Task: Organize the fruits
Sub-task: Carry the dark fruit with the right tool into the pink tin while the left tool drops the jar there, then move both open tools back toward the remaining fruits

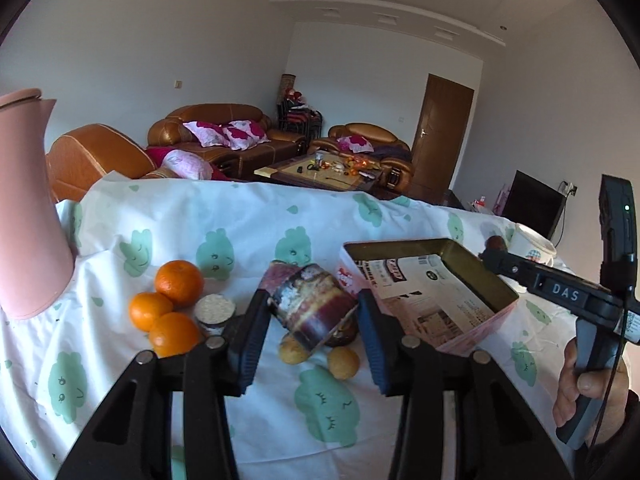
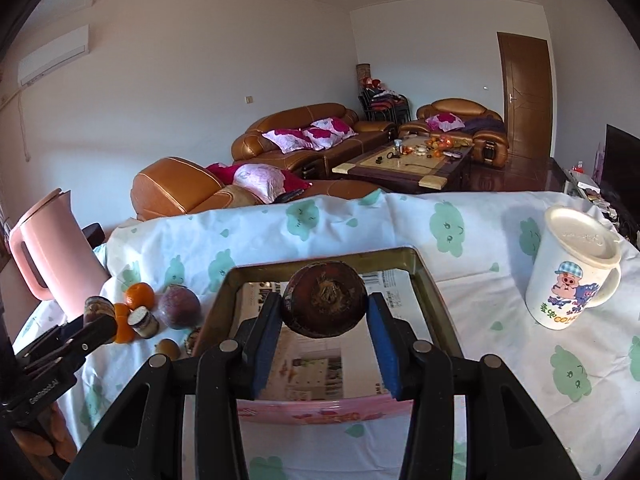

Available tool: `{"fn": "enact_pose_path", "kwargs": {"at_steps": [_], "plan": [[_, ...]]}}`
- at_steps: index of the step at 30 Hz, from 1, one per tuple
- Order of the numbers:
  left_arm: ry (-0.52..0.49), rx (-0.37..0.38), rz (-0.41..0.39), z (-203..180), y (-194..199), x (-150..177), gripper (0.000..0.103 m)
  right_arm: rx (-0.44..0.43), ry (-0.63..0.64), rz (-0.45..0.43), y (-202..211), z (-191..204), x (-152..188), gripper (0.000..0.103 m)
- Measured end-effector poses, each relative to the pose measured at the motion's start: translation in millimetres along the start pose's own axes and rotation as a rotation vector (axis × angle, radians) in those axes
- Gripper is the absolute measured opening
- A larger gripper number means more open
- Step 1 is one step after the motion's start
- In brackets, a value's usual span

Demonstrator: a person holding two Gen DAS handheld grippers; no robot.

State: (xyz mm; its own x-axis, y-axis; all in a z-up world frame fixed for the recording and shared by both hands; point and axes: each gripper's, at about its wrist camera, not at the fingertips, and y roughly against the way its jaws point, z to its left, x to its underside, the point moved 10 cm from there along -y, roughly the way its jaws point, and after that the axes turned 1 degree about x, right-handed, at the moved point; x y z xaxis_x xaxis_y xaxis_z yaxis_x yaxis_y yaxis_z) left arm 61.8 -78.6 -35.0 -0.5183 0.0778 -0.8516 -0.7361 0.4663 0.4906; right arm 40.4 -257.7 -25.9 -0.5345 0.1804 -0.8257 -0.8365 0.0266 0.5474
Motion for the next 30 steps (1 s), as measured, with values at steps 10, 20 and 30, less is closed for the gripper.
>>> {"fn": "enact_pose_path", "kwargs": {"at_steps": [10,20,30], "plan": [[-0.052,0.068,0.143,-88.2,-66.8,3.2,0.046,-0.027,-0.047,0.110,-23.0,-25.0,17.0,0.046],[-0.060,0.046,0.225,-98.6,-83.1,20.9,0.046,-0.126,-0.214,0.161,-31.5,-37.7,22.7,0.047],[-0.096,-0.004,0.130,-96.5,-60.2,7.0,0.094,-0.241,-0.332,0.107,-23.5,-36.1,14.5,0.054]]}}
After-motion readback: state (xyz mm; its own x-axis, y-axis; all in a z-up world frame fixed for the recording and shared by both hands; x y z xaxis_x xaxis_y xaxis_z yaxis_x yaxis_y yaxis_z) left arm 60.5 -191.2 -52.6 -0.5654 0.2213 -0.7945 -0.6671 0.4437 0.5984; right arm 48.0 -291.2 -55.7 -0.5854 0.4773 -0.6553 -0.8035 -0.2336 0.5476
